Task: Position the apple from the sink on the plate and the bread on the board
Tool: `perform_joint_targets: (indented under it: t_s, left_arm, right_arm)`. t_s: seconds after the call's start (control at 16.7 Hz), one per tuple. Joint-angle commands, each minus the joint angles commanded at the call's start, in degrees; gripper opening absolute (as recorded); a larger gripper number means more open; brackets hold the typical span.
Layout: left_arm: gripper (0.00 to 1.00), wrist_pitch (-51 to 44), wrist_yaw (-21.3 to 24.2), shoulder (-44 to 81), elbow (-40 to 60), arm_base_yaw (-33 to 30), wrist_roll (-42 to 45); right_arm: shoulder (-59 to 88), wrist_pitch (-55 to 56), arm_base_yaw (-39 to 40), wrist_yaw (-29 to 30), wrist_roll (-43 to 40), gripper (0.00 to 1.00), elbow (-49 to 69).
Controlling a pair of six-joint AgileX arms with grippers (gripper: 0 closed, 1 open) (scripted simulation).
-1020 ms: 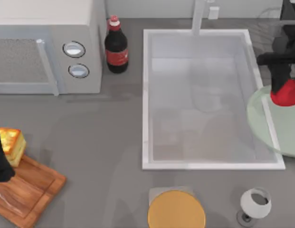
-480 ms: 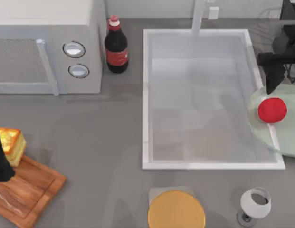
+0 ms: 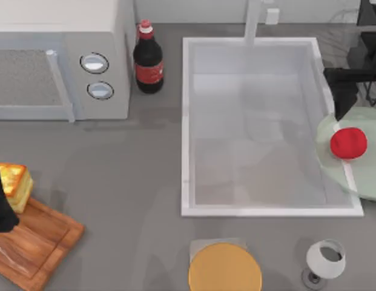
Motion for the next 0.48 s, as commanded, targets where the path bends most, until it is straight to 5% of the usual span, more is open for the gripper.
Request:
perform_joint_targets:
  t_s: [0.48]
  left_arm:
    - [1.0,0.0,0.0,0.0,0.0,0.0,0.0]
  right_arm:
    - [-16.2,10.6,-1.0,0.6,-0.1,1.0,-14.2]
